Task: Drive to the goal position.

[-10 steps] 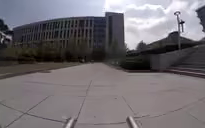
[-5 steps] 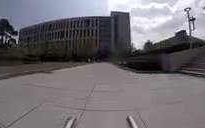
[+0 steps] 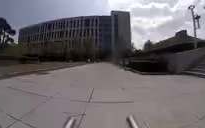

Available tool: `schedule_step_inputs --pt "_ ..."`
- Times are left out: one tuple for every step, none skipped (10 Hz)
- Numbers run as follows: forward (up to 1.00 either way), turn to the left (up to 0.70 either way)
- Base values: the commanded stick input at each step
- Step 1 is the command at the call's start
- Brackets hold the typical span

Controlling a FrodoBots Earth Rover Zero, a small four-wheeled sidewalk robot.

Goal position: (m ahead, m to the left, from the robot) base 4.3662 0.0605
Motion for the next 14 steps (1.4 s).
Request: schedule_step_inputs --pt "1.00 -0.12" --pt "1.00 -0.18" --pt "1.00 0.00" --pt "1.00 0.00" --pt "1.00 0.00" --pt "1.00 0.00" --pt "1.00 0.00" --pt "1.00 0.00" --pt "1.00 -0.11" --pt "1.00 -0.27" --pt "1.00 -0.21" --pt "1.00 -0.04" --pt "1.00 0.00" --pt "1.00 0.00"
